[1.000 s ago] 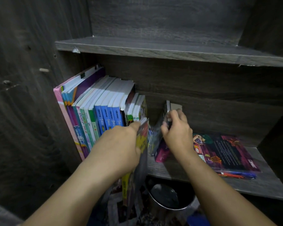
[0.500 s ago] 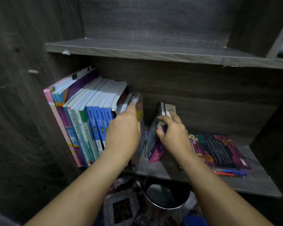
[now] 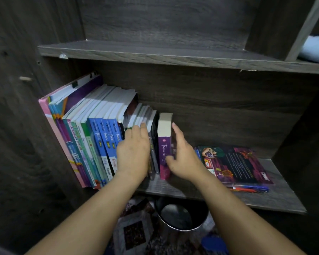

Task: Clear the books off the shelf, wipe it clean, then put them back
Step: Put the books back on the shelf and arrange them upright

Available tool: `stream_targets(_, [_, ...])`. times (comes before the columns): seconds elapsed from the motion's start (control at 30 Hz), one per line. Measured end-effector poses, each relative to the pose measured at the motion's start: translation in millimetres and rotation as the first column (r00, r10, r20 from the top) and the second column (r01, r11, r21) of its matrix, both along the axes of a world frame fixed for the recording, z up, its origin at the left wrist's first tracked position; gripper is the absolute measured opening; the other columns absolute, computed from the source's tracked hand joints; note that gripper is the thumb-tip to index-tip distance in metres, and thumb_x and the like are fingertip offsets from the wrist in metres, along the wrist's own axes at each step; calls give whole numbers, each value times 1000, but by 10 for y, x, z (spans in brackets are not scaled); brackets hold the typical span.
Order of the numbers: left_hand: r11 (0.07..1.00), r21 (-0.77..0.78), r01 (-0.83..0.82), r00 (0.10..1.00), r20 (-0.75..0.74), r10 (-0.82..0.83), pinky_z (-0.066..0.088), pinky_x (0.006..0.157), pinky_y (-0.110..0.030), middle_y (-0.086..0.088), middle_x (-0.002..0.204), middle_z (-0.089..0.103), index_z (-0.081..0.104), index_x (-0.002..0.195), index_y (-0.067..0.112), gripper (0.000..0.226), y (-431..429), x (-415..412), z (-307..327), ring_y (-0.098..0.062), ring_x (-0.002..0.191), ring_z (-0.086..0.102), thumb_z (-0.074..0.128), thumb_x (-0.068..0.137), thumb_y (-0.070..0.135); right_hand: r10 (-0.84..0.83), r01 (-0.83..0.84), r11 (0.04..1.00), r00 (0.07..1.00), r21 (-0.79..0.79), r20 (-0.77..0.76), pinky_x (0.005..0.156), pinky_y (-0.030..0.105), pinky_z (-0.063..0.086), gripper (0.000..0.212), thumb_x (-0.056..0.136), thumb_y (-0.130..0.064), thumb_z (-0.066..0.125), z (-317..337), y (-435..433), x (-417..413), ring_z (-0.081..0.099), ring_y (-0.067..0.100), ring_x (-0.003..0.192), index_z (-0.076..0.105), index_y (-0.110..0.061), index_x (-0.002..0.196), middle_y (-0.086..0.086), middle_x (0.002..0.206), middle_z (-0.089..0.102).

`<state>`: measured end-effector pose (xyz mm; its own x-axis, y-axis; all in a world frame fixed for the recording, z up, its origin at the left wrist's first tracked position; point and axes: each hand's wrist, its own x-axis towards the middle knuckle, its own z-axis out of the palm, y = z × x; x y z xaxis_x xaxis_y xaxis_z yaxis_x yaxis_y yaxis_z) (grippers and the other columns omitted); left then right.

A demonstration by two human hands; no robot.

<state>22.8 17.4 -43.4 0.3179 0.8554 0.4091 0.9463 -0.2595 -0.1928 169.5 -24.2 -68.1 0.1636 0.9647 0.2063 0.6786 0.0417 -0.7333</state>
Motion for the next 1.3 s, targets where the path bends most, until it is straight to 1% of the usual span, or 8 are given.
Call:
stream_targets(0.1, [1000, 11, -29, 999, 41, 28, 30, 53, -24, -2, 103, 51, 39, 136, 13, 87, -7, 54, -38, -14, 91, 51, 83, 64, 34, -30, 36, 996, 997, -81, 66, 98, 38, 48, 81, 87, -14, 58, -67, 8, 8, 58, 21, 112, 14, -32, 153, 4, 139, 51])
stream_targets(0.2, [999, 37, -17, 994, 112, 12, 35, 56, -24, -5, 108, 47, 29, 139, 11, 81, -29, 73, -47, -16, 95, 50, 76, 75, 26, -14, 32, 993, 986, -111, 164, 97, 33, 45, 69, 93, -20, 55, -104, -19, -1, 56, 24, 116, 21, -32, 152, 7, 134, 56])
stream_targets(0.3, [997, 75, 13, 978, 208, -29, 36, 52, -25, -6, 100, 47, 40, 129, 11, 80, -87, 67, -25, -19, 84, 50, 86, 65, 25, 5, 26, 991, 973, -133, 230, 84, 31, 45, 65, 94, -21, 52, -90, -57, 54, 58, 25, 105, 22, -35, 150, 10, 120, 60])
stream_targets(0.43, [949, 151, 276, 918, 252, -307, 41, 57, -30, -7, 96, 49, 51, 117, 12, 66, -204, 99, -58, -23, 83, 51, 85, 61, 20, -51, 89, 992, 928, -87, 368, 93, 38, 48, 58, 90, -21, 53, -22, -187, 254, 54, 26, 117, 35, -34, 144, 5, 131, 56])
stream_targets(0.77, [825, -143, 546, 831, 217, -513, 45, 88, -38, -2, 117, 45, 45, 128, 21, 51, -448, 674, -222, -24, 112, 46, 62, 84, 42, -197, 353, 927, 745, -126, 638, 91, 36, 46, 39, 87, -28, 55, -182, -896, 1075, 54, 28, 112, 56, -27, 126, 3, 123, 57])
stream_targets(0.97, [751, -293, 592, 805, 188, -562, 41, 92, -34, -1, 120, 49, 48, 126, 21, 45, -513, 1027, -565, -21, 115, 49, 59, 87, 39, -186, 449, 849, 747, -279, 638, 110, 39, 33, 53, 90, -33, 58, -371, -1288, 1492, 35, 25, 133, 44, -32, 140, 4, 149, 34])
stream_targets(1.2, [656, -446, 609, 785, 223, -577, 34, 107, -33, 3, 158, 22, 30, 148, 25, 56, -553, 1302, -852, -20, 140, 31, 50, 97, 36, -299, 503, 703, 851, -502, 432, 116, 48, 23, 101, 72, -80, 54, -478, -1255, 1800, 18, 39, 143, 14, -34, 152, 12, 160, 4])
stream_targets(1.3, [661, -437, 610, 789, 248, -563, 33, 108, -31, 3, 158, 24, 31, 149, 26, 51, -525, 1359, -892, -19, 140, 33, 45, 100, 34, -482, 576, 674, 818, -462, 315, 112, 49, 29, 101, 71, -80, 55, -509, -1141, 1809, 27, 40, 138, 21, -26, 150, 17, 153, 20])
